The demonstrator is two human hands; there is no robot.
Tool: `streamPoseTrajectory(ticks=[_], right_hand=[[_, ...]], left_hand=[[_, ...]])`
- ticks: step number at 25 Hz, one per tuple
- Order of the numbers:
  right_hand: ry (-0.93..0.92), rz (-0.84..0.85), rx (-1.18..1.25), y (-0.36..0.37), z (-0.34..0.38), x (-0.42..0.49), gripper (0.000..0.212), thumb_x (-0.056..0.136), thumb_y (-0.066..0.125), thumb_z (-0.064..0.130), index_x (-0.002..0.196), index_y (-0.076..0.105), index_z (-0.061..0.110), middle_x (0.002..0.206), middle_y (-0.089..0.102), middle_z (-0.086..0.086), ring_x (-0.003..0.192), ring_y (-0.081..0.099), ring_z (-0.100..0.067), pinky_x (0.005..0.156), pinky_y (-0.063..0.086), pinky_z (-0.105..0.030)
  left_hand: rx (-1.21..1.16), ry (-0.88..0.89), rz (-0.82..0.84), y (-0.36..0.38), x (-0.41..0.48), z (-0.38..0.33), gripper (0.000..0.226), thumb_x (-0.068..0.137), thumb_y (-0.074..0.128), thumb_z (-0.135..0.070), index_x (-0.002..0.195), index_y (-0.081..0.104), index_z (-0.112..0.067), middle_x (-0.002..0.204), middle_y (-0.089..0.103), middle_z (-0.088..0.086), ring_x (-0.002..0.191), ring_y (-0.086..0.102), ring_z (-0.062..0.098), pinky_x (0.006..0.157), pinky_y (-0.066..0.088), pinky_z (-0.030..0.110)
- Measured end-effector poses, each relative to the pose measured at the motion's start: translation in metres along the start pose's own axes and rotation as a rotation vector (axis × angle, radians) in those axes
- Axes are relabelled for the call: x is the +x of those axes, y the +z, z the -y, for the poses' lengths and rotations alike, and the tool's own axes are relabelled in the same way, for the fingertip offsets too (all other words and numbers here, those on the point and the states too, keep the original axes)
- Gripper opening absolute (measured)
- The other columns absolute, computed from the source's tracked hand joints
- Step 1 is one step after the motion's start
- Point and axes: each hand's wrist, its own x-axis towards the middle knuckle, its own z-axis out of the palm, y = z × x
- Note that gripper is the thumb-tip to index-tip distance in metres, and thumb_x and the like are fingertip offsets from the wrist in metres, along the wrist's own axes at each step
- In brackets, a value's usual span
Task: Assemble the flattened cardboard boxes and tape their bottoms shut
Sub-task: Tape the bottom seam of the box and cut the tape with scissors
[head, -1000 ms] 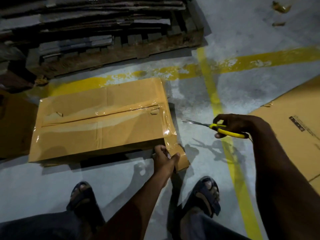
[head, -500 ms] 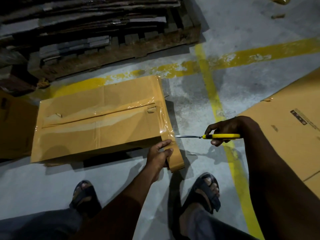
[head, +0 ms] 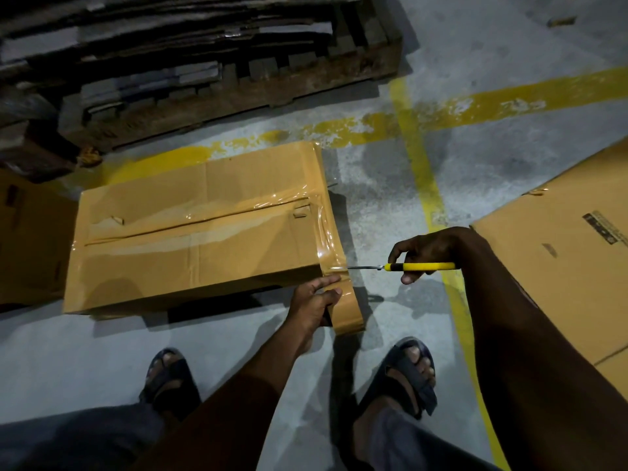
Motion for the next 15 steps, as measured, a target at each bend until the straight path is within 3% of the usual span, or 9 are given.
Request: streamPoseTrajectory(ticks=[2,6,9,15], right_hand=[[0.06,0.074,-0.046,-0.015,0.001,0.019,0.102,0.013,0.089,0.069,0.107,0.065,0.034,0.086,0.073,0.001,0.082,0.066,-0.015,0.073,0.049,-0.032],[0.062,0.014,-0.115,-0.007,0.003,0.034,0.064,0.039,0.094,0.053,0.095,0.066,0.046,0.091,0.074,0.006,0.102,0.067,-0.023,0.099,0.049,-0.048],[0.105,0.017,-0.108,-0.01,0.006,0.046,0.077,0.019,0.09,0.065,0.09,0.065,0.052,0.097,0.072,0.005,0.104,0.065,-0.023,0.099,0.049,-0.05],[0.093,0.036,-0.103,-0.009,0.011,0.049,0.092,0.005,0.087,0.07,0.091,0.066,0.046,0.103,0.073,-0.006,0.097,0.068,-0.02,0.097,0.05,-0.045]], left_hand=[[-0.01,-0.001,0.013,-0.001,-0.002,-0.001,0.024,0.09,0.06,-0.005,0.109,0.067,-0.017,0.09,0.068,-0.002,0.075,0.062,0.013,0.067,0.052,0.03],[-0.009,-0.002,0.028,-0.002,-0.004,-0.002,0.025,0.09,0.059,-0.004,0.111,0.066,-0.015,0.085,0.067,-0.005,0.067,0.063,0.008,0.057,0.053,0.024],[0.003,0.0,0.04,-0.003,-0.006,-0.003,0.022,0.09,0.06,-0.006,0.107,0.067,-0.019,0.089,0.067,-0.002,0.071,0.062,0.01,0.058,0.052,0.025],[0.007,-0.013,0.041,-0.004,-0.005,-0.003,0.022,0.09,0.061,-0.009,0.107,0.067,-0.021,0.1,0.066,0.004,0.081,0.061,0.017,0.058,0.051,0.027]])
